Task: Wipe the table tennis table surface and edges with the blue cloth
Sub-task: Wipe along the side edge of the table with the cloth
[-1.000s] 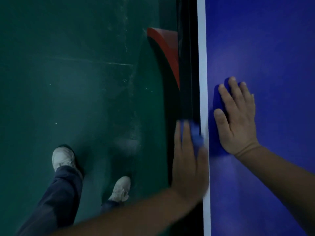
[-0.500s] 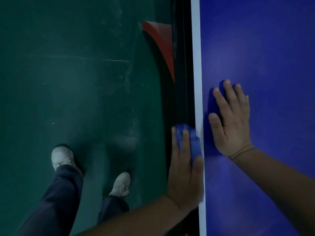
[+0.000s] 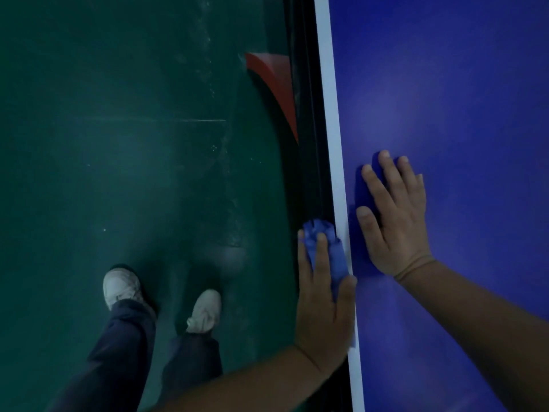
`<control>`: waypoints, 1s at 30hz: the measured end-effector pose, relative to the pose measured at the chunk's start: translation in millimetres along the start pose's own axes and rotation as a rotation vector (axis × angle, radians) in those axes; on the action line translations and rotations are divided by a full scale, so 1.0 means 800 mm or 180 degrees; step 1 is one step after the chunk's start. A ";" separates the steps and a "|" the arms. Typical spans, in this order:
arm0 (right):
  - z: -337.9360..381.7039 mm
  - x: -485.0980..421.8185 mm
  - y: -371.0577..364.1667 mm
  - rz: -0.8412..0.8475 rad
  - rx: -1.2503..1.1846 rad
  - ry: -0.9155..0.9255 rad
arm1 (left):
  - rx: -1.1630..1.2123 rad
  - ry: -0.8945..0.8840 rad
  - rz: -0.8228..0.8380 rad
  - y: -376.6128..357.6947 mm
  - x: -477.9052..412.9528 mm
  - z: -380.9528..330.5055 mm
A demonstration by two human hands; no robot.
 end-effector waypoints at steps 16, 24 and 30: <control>0.005 -0.002 0.009 0.0188 -0.0037 -0.0103 | -0.0044 0.0010 -0.0013 0.019 -0.087 -0.014; -0.003 -0.147 0.031 -0.0127 -0.0041 0.0452 | -0.0154 -0.0318 -0.0228 0.023 -0.229 -0.056; 0.004 -0.290 0.024 0.0202 0.0126 0.0255 | 0.0002 -0.0568 -0.0342 0.039 -0.337 -0.084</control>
Point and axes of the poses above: each hand's wrist, its own x-axis away from the middle knuckle, its own y-axis out of the back of the hand, z = x × y, the point moved 2 cm from there along -x, towards the middle knuckle, and after that the axes turned 12 degrees about x, right-handed, at the moved point
